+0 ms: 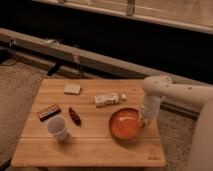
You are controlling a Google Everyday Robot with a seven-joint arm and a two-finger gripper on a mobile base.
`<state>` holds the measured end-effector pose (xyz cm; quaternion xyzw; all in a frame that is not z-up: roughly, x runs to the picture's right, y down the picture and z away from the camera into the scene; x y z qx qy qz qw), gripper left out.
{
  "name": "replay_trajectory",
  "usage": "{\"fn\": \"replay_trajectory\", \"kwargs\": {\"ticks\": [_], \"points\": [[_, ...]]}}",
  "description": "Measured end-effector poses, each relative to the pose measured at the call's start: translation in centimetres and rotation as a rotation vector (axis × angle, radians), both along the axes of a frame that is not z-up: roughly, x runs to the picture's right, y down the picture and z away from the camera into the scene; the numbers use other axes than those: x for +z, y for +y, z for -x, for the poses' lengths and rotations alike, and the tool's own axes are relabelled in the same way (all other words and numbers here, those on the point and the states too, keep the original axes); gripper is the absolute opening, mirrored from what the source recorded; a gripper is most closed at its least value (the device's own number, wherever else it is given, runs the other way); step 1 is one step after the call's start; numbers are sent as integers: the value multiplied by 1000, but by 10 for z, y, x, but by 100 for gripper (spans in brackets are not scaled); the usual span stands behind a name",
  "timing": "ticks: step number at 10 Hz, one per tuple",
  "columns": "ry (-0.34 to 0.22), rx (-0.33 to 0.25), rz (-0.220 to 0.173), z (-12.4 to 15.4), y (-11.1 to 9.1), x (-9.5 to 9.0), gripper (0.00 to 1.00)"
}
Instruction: Drag the ceramic bowl in a circle
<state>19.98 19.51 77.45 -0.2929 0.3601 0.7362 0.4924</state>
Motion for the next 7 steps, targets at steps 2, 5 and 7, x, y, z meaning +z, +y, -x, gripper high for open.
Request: {"fn": "replay_trajectory", "kwargs": {"ticks": [2,5,7], "points": [[-24,-28,-22,18,-21,13,0],[-93,-88,-56,59,-48,25,0],[-168,-142,-74,98,-56,25,0]]}}
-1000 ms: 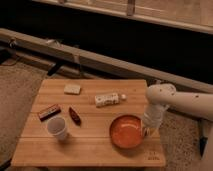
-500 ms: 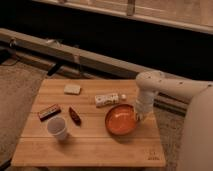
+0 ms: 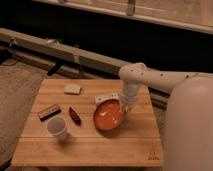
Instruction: Drag the ceramic bowl in a circle
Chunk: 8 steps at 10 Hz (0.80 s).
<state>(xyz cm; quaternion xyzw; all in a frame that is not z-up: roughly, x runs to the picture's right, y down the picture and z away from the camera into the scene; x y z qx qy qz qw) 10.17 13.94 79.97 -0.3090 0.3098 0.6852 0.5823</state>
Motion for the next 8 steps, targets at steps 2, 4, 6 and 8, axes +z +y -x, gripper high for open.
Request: {"fn": "replay_trajectory", "kwargs": {"ticks": [2,4,6,8], "points": [[-63,-36,-15,30,8,-13,0],[-99,-60,-14,53,26,-30,0],[-128,-71,4,71,50,-51,0],[-131,-70,37,77,75,-67,0]]}}
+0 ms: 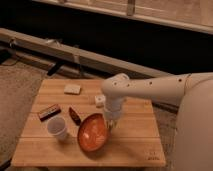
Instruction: Drag the ceramic bowl in a circle
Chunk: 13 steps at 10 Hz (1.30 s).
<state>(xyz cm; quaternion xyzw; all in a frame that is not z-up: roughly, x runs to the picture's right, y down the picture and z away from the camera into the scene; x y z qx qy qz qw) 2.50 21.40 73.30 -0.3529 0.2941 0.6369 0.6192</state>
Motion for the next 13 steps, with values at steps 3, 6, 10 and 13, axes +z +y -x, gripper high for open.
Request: {"fn": "replay_trajectory", "kwargs": {"ticks": [3,6,10,13], "points": [[58,36,55,-35,34,-12,0],[179,113,82,-94,49,-16,8],[215,150,53,-120,32,-6,48],[198,153,36,-110,21,3,63]]}}
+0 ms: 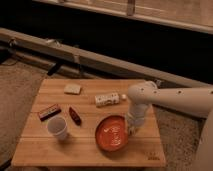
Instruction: Drag the ceramic bowl in a circle
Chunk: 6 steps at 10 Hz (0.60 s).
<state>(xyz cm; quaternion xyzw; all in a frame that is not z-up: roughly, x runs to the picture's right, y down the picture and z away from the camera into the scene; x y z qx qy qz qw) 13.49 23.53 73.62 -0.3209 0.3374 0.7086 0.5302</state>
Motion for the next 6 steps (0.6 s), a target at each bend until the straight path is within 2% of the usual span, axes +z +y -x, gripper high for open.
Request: {"fn": "replay_trajectory", "kwargs": {"ticks": [6], "points": [[1,-1,1,0,0,0,63]]}}
